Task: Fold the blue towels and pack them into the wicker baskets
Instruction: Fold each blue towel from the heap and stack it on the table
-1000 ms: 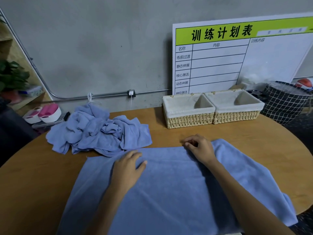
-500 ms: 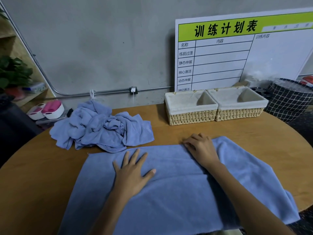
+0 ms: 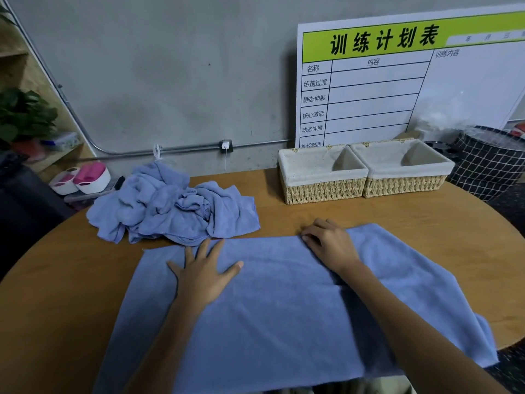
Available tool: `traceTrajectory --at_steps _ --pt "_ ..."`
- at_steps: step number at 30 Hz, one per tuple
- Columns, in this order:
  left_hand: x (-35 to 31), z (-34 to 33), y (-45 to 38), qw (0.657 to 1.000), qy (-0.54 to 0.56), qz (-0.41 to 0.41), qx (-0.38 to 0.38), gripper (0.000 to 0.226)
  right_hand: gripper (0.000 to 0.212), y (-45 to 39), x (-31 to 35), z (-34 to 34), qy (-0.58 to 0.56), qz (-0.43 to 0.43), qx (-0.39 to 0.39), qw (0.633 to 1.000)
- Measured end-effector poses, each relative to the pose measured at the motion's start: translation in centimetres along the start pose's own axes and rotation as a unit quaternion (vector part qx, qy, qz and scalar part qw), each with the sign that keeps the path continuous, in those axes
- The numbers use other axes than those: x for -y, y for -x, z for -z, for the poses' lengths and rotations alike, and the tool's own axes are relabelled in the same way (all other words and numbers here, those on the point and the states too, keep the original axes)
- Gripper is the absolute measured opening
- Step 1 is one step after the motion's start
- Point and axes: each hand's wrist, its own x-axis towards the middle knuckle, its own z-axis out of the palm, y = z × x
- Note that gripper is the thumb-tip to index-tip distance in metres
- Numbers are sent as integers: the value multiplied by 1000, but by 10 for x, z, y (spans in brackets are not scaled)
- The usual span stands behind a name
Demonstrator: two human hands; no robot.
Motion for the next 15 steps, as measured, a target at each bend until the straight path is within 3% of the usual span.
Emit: traceTrajectory --at_steps 4,15 --pt "1 1 -8 1000 5 -6 -25 78 7 -8 2 -3 -1 3 2 1000" --pt "23 14 -19 999 -35 6 -1 81 17 -10 -6 6 -50 11 67 996"
